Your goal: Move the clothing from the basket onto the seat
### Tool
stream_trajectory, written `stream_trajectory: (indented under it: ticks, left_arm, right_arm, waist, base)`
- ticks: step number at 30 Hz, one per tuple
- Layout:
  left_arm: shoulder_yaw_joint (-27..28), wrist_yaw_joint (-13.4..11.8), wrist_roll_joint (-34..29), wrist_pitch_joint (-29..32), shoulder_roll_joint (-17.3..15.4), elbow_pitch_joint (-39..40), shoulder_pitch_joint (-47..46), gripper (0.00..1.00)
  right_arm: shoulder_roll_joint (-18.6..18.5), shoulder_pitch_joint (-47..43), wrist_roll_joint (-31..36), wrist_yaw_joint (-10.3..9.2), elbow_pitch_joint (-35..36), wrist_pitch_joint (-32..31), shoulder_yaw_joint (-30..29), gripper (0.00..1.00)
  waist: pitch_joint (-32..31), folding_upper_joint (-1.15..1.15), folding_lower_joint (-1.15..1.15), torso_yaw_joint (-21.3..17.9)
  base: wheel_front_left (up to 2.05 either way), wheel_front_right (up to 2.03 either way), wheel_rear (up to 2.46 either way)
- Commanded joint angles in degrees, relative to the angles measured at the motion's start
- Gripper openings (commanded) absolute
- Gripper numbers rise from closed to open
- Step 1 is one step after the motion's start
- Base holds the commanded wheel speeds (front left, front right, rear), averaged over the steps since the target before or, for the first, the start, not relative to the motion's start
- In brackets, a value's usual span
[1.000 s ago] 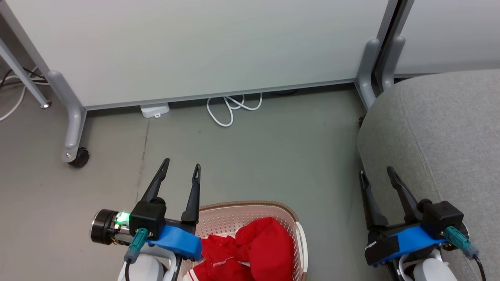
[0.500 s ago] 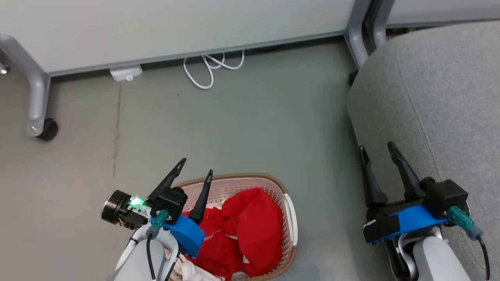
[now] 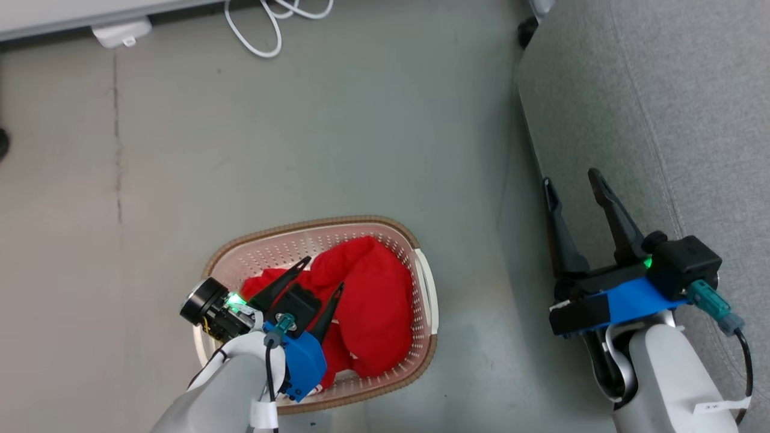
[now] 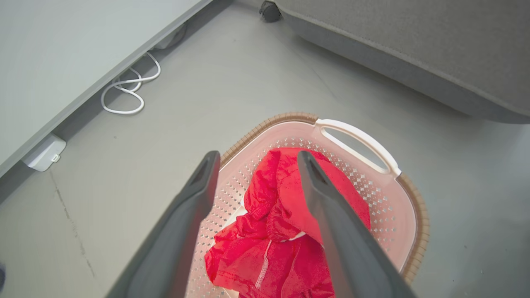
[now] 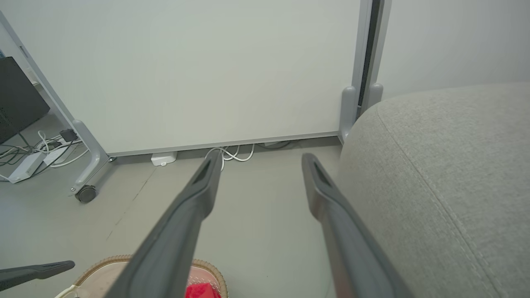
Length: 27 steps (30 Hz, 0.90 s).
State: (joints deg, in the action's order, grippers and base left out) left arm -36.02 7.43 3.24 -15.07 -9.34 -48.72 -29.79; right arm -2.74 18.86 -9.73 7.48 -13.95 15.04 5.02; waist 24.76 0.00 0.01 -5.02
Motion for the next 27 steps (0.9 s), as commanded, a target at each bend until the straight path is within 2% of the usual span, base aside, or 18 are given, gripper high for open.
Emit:
stream_trajectory:
  ticks: [1, 15, 27]
  left_arm:
    - [-0.83, 0.03, 0.41, -0.17, -0.37, -0.69, -1.21, 1.00]
    - [-14.45, 0.05, 6.10, -0.16, -1.64, -13.34, -10.01, 1.00]
    - [-26.02, 0.04, 10.20, 1.40, -0.80, -21.28, -16.88, 1.00]
  right_arm:
    - [-0.26, 1.09, 0.06, 0.03, 0.20, 0.22, 0.01, 1.00]
    - [-0.24, 6.85, 1.81, 0.03, 2.08, 0.22, 1.42, 1.00]
    - [-0.25, 11.28, 2.64, 0.03, 3.67, 0.22, 1.81, 1.00]
  waist:
    - [2.04, 0.00, -0.01, -0.87]
    - [12.50, 0.00, -0.01, -2.48]
    - [20.78, 0.00, -0.01, -2.94]
  base:
    - [0.00, 0.00, 0.00]
    - [0.00, 0.00, 0.00]
    - [0.00, 0.00, 0.00]
